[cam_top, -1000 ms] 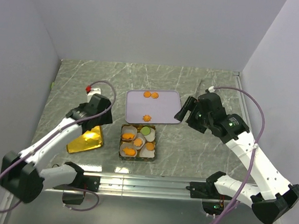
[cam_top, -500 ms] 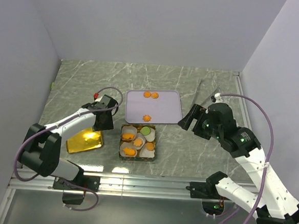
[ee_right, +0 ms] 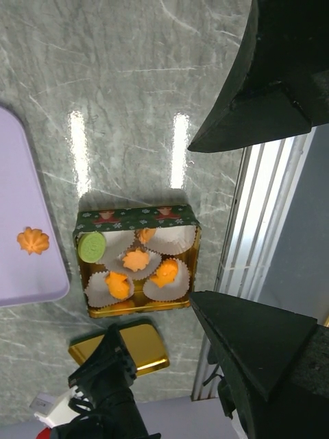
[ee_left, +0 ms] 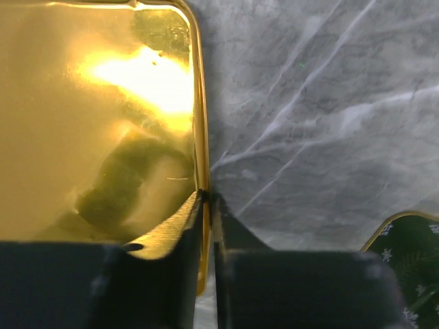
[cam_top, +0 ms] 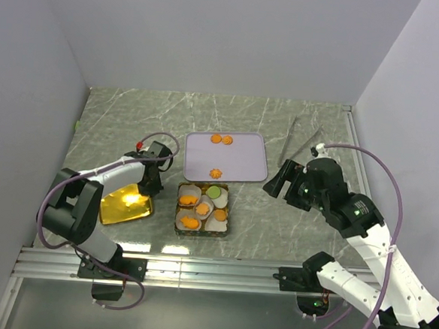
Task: Pack the cookies
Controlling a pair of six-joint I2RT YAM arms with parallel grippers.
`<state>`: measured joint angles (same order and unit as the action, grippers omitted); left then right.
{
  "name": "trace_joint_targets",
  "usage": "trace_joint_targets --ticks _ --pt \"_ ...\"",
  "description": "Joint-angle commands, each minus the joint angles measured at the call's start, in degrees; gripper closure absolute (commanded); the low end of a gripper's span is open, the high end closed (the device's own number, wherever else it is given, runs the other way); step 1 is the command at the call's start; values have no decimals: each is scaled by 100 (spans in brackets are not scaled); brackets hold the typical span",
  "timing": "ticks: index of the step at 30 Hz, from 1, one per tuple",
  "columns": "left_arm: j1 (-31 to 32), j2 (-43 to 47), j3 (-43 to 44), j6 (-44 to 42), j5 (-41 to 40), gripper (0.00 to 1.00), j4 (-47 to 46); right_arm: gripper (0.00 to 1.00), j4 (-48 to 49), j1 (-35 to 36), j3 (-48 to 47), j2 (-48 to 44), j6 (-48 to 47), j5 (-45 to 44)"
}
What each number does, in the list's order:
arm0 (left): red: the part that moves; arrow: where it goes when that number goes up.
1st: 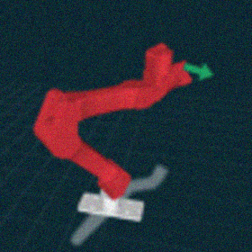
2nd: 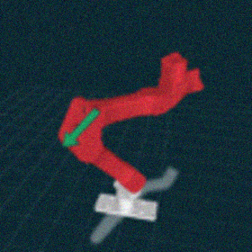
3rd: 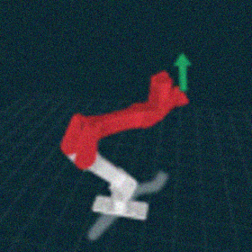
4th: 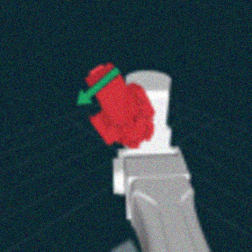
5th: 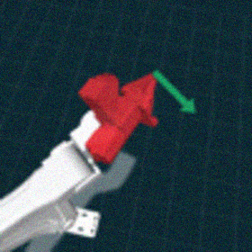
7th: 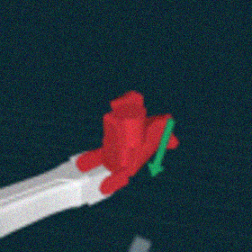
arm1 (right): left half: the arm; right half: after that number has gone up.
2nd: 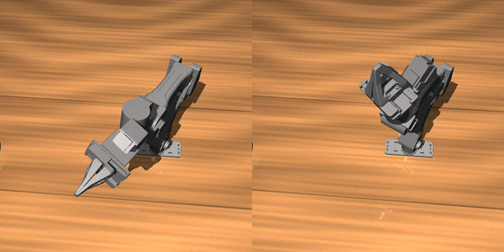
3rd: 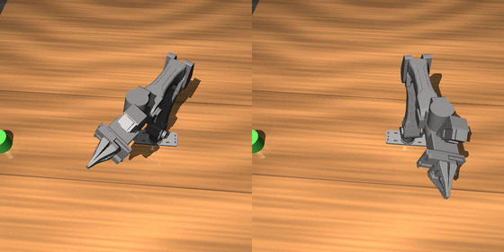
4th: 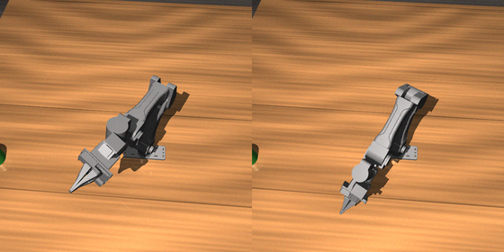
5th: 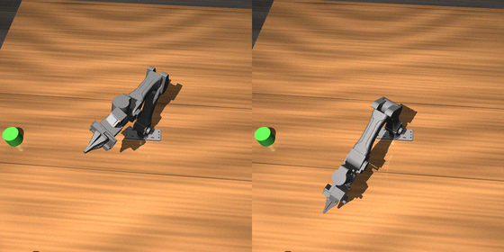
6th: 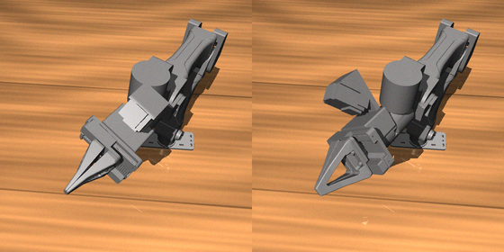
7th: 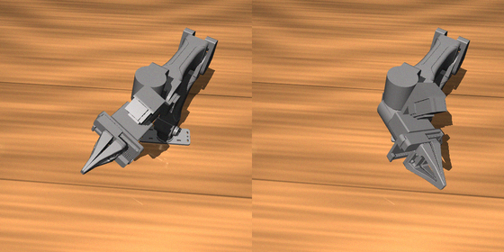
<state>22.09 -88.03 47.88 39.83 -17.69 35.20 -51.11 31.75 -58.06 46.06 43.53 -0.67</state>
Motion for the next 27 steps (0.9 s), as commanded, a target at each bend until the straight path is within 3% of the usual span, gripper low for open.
trace_joint_targets --ticks 1,2,6,14,20,23,27 --pt "-20 -144 90 77 90 90 -75 12 22 33 32 -132 -134 -109" --pt "-20 -197 108 77 91 100 -66 12 31 33 58 -141 -143 -100" --pt "-20 -92 423 25 -6 100 284 12 189 33 111 -98 -152 -21" --pt "-73 391 2997 -371 -226 100 1409 11 198 -10 -1215 780 -450 267" --pt "-143 453 4799 -485 424 100 1349 11 444 -465 -2375 1703 -556 1067" --pt "-161 444 5529 -555 740 100 1358 11 750 -993 -2807 2151 -364 1997" --pt "-231 830 5707 -574 1908 100 509 11 2410 -1872 -2474 2538 295 4243"
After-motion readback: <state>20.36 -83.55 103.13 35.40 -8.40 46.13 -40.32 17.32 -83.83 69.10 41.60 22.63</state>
